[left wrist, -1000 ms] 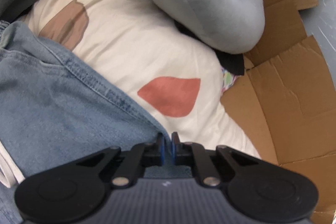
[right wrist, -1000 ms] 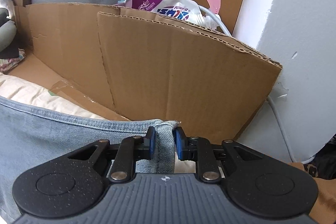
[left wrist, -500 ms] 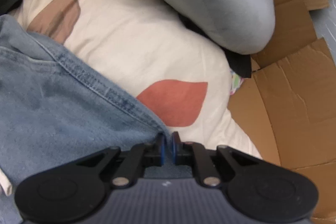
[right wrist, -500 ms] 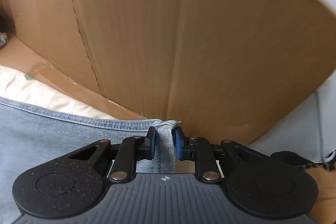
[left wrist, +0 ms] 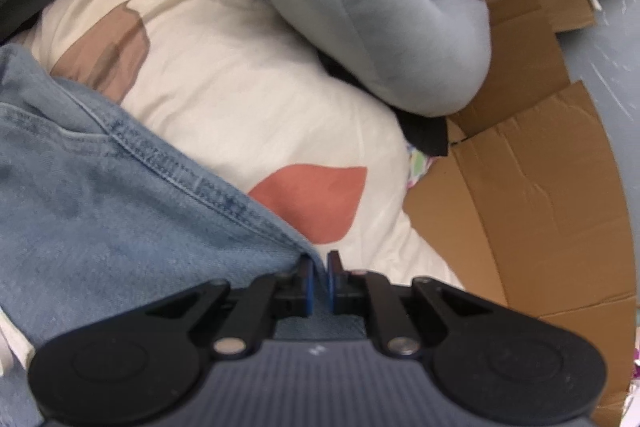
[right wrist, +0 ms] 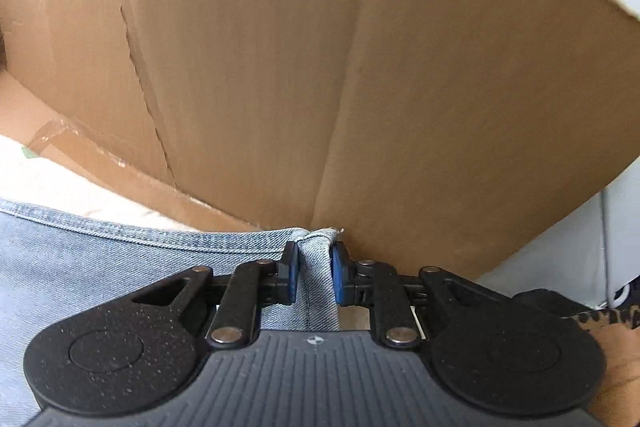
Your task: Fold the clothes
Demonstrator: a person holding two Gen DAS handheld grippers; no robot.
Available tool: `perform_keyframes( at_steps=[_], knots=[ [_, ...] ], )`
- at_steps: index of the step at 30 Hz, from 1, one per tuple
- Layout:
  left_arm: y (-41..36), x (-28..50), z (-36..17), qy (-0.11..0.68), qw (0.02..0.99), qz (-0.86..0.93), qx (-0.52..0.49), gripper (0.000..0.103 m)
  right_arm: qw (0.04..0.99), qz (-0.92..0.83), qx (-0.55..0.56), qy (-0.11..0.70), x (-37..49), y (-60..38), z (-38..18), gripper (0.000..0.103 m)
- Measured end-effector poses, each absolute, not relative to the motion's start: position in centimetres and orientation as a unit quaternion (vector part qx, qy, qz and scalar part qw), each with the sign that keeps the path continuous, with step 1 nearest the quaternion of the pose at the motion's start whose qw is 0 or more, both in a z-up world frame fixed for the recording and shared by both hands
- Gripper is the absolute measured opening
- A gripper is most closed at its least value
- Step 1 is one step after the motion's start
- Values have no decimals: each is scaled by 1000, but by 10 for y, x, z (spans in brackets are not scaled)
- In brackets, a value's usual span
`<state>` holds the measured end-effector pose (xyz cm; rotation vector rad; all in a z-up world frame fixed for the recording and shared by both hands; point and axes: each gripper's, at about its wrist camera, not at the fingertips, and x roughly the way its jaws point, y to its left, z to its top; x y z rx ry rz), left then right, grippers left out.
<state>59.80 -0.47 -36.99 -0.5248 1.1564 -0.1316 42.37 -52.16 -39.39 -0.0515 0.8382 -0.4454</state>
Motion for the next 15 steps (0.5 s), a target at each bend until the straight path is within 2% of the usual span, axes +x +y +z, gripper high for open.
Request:
perform_keyframes(
  at_steps=[7,8,13,15],
  knots=[
    [-9,606,-397,549,797,-55,-245,8,879,-222,-17,421,438,-524,-411,16],
    [-9,606,-398,550,797,-58,-242,11,876,-221,-10,428,442,-525,-416,17],
    [-9,608,-373,560,798,-100,-200,23,873,-232,1,430,438,-529,-415,26],
    [-2,606,-354,546,811,-105,-180,23,874,-234,6,426,433,-528,-408,28]
  ],
)
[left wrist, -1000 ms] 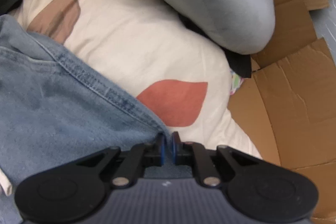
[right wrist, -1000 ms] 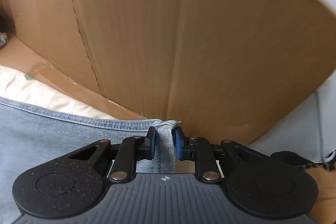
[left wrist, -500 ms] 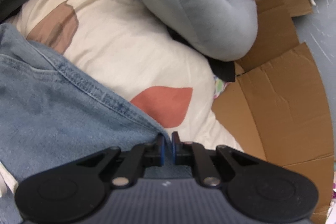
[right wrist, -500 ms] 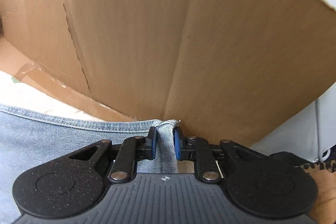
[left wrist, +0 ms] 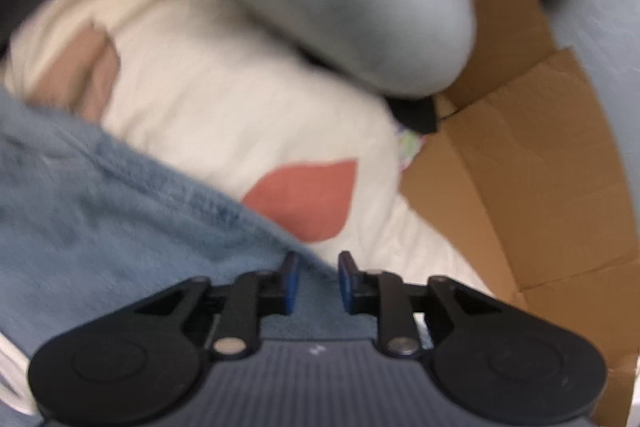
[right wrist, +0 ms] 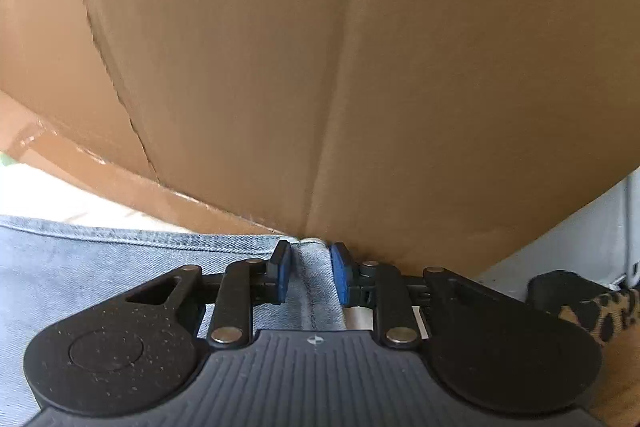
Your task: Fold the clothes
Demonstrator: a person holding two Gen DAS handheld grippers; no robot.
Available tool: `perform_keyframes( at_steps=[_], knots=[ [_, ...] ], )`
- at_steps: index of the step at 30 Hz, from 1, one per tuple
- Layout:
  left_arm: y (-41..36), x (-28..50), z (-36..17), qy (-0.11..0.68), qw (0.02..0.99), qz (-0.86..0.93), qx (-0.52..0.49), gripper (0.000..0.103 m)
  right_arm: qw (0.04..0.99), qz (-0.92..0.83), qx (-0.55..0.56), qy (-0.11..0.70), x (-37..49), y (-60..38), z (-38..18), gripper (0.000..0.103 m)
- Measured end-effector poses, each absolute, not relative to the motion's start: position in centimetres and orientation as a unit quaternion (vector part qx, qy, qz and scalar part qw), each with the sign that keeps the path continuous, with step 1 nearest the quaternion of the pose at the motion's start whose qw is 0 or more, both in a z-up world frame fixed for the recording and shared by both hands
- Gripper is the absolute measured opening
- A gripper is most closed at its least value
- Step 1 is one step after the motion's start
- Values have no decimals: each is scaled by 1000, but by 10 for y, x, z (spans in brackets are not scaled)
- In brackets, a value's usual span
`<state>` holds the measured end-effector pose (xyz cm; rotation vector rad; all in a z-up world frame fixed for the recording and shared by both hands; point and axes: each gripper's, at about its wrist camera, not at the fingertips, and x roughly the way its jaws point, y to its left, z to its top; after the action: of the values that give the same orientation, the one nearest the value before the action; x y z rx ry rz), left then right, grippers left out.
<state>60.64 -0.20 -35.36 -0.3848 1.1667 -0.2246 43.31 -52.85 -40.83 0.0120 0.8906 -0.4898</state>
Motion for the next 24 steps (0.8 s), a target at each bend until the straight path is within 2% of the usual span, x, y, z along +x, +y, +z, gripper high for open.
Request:
perform_keyframes(
  at_steps=[4,12,17,24],
  knots=[
    [19,610,-329,536,824,-97,-155,23,877,-229,9,423,420,-525,-394,29],
    [53,615,-320,537,831,-73,-124,23,890,-210,24,405,396,-512,-364,30],
    [58,615,-347,556,821,-75,-111,23,892,-208,43,399,372,-501,-358,35],
    [54,629,-371,554,824,-83,-81,27,883,-203,63,420,334,-475,-372,35]
  ],
)
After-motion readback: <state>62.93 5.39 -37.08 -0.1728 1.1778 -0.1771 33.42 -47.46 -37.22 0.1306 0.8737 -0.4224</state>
